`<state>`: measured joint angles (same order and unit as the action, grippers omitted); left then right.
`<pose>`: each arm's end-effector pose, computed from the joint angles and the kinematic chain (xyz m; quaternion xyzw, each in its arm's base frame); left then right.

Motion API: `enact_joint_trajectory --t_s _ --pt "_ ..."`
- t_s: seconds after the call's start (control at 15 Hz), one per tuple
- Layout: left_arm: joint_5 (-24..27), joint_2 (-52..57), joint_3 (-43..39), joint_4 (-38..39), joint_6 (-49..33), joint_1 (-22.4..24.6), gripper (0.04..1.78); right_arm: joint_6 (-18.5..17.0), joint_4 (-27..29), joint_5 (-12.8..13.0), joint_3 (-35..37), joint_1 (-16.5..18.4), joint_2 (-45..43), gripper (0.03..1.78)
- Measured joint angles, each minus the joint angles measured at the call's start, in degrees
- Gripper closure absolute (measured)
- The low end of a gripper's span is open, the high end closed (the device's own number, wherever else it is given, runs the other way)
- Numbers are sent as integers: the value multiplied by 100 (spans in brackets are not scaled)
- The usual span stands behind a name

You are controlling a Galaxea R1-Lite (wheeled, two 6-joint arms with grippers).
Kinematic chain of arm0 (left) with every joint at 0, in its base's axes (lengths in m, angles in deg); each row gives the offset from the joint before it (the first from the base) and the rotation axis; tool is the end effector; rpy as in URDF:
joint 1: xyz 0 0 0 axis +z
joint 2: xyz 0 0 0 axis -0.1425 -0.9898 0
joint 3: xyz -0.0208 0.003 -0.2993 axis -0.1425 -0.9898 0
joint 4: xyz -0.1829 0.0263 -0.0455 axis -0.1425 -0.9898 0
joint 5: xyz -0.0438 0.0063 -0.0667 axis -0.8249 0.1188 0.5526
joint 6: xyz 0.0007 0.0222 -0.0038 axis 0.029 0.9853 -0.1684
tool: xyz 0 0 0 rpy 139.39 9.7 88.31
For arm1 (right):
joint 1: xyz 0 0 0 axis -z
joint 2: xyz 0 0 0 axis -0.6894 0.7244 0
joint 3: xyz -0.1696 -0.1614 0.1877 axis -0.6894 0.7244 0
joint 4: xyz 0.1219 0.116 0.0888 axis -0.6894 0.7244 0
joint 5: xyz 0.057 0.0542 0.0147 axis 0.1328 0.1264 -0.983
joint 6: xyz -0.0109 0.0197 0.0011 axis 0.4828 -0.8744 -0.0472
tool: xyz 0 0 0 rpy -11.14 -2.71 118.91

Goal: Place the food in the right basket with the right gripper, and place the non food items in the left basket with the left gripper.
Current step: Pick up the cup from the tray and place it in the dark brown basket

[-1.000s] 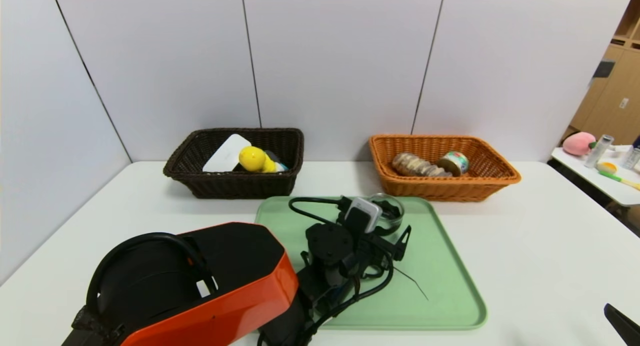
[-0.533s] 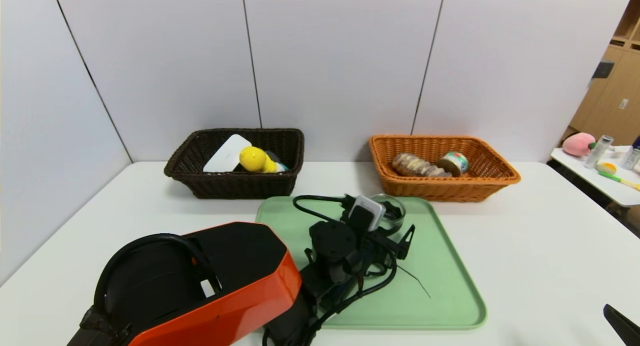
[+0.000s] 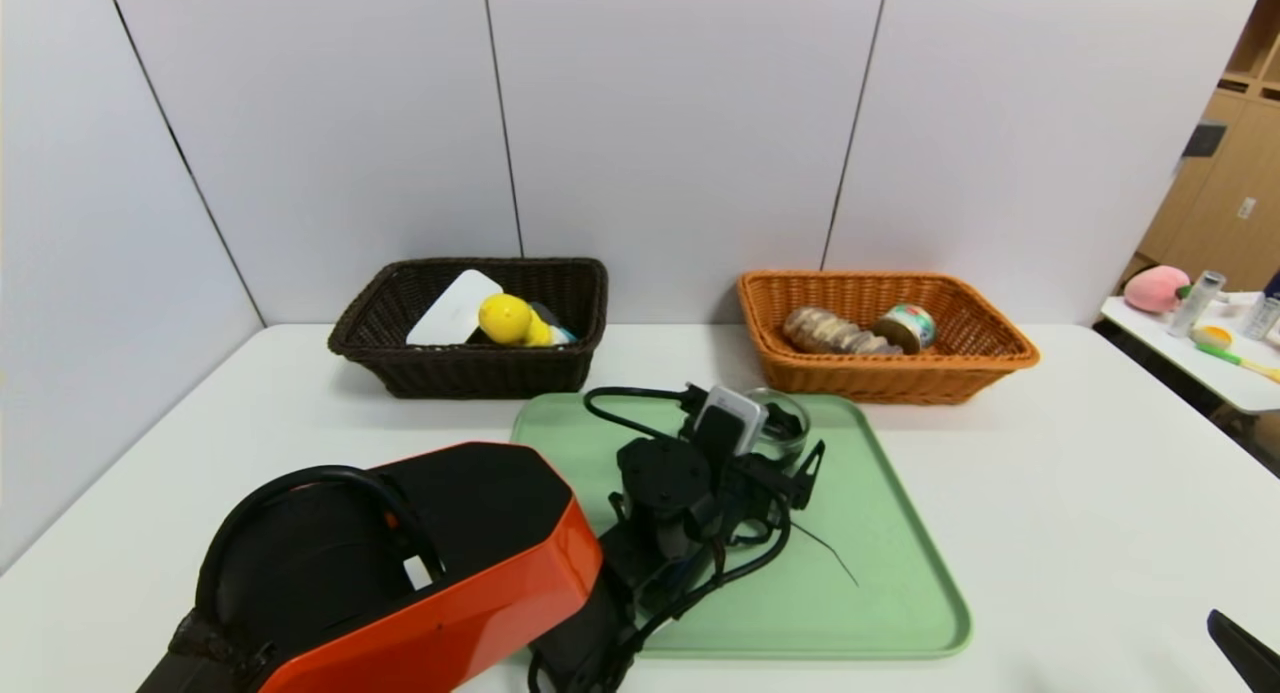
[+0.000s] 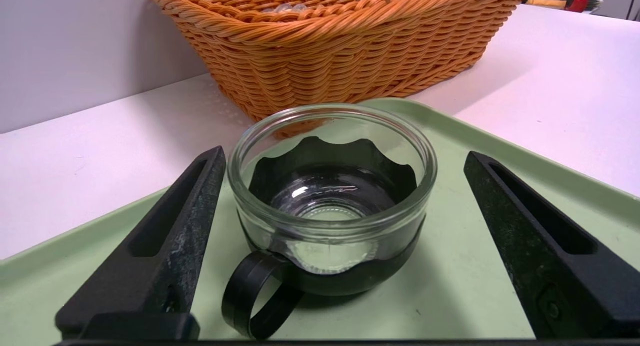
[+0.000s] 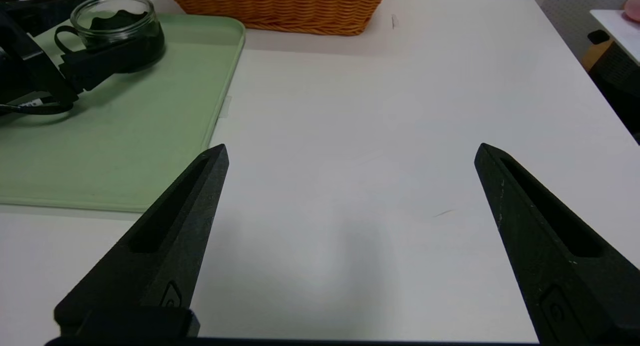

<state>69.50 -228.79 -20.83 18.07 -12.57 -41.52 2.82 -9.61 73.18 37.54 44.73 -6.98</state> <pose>0.2923 -0.3395 0.0328 0.0013 -0.0456 -0.3479 0.9364 0.0357 0.0000 0.1303 -0.0301 0.0902 0.0095 0.9954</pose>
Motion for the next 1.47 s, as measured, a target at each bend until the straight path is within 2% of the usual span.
enact_joint_trajectory --t_s 0.13,0.27,0.93,1.47 --pt "-4 -11 -4 2 0 5 50 0 0 -11 0 0 4 11" --pt "-4 -21 -20 11 0 5 58 0 -2 -55 0 0 4 11" --pt "-6 106 -108 77 0 11 60 0 4 -77 37 0 9 11" --pt "2 1641 -855 -24 2 5 61 0 0 -160 85 0 20 11"
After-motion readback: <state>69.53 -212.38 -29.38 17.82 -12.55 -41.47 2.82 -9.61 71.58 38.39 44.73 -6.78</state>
